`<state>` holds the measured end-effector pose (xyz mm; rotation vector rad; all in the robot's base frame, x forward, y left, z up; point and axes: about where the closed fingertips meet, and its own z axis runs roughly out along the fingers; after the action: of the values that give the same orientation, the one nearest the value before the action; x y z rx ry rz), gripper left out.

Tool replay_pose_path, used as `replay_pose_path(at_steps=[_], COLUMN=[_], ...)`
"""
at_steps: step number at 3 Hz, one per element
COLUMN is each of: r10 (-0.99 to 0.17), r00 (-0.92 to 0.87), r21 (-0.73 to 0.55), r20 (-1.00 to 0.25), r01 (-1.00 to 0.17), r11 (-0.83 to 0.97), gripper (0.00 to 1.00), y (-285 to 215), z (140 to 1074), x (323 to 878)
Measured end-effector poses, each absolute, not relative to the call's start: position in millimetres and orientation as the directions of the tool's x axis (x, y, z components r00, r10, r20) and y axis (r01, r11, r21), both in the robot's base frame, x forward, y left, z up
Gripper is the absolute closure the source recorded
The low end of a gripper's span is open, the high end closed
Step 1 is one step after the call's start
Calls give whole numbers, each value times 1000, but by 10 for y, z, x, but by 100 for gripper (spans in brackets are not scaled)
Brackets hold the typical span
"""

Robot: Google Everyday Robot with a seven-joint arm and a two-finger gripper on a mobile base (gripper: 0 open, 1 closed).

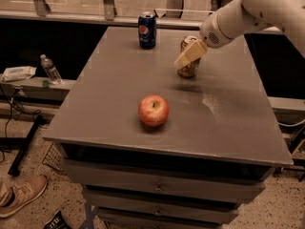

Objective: Move orange can near apple

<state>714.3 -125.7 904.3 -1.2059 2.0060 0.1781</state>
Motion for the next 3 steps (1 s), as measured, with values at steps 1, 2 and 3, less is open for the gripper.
replay_pose_path(at_steps=[1,2,3], r10=[-685,-683,-680], r00=[-263,-272,-247], r21=[-242,-240,-255], r20=[-680,-678,-691], r01=[-801,-796,-796], r11=[547,556,548], gripper=[18,41,66], y=[-1181,-1187,-1198], z=[8940,8902,9031], x=[7266,7307,7239])
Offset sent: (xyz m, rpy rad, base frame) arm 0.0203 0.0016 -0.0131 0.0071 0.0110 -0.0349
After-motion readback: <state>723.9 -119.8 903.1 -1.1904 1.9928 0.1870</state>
